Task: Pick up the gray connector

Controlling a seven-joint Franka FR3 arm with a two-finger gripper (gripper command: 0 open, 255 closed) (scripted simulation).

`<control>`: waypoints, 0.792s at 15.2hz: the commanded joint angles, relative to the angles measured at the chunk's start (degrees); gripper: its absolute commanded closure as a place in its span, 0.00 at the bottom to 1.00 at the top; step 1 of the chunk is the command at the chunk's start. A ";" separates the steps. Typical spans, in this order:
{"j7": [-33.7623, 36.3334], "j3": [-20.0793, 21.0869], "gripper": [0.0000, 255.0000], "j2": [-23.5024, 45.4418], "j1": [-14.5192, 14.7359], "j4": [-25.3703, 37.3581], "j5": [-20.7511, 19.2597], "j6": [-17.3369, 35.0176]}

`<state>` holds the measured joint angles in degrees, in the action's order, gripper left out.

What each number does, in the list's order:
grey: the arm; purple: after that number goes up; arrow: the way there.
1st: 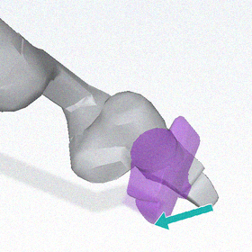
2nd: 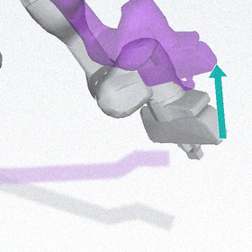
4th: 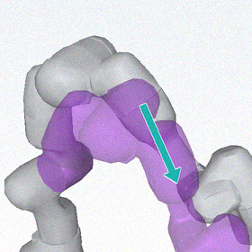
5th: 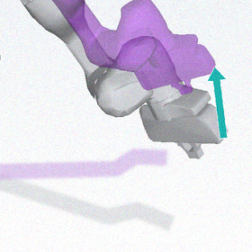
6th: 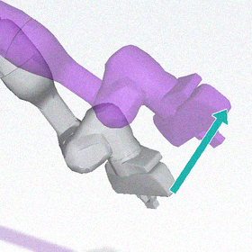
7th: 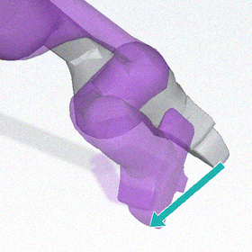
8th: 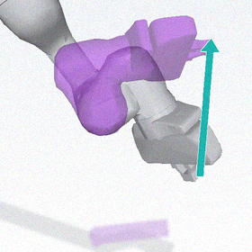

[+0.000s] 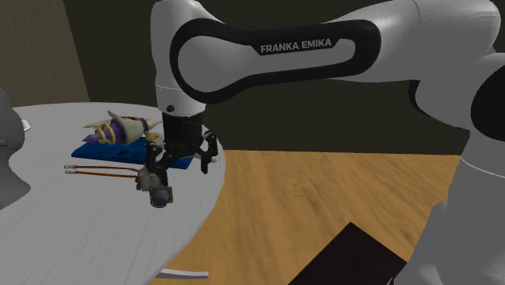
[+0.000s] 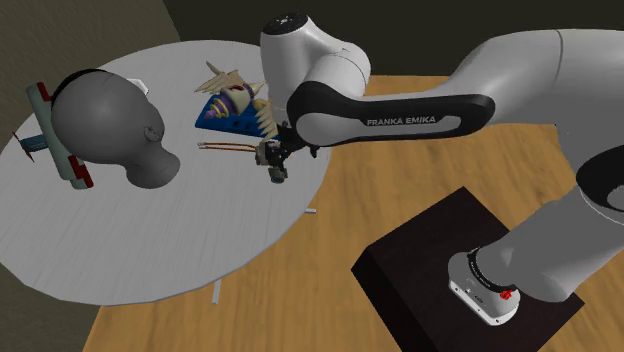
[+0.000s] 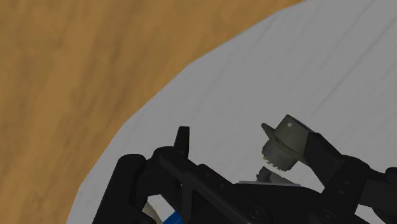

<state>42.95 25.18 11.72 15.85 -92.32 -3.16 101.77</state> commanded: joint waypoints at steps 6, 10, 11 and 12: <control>4.36 0.40 0.00 10.65 4.70 12.06 -4.76 -1.77; 4.43 0.30 0.00 10.72 4.44 9.06 -4.84 1.27; 4.47 0.25 0.00 10.80 4.36 7.96 -4.90 2.44; 4.47 0.26 0.00 10.79 4.35 7.93 -4.89 2.45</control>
<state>47.45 25.44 22.67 20.32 -83.60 -8.09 103.56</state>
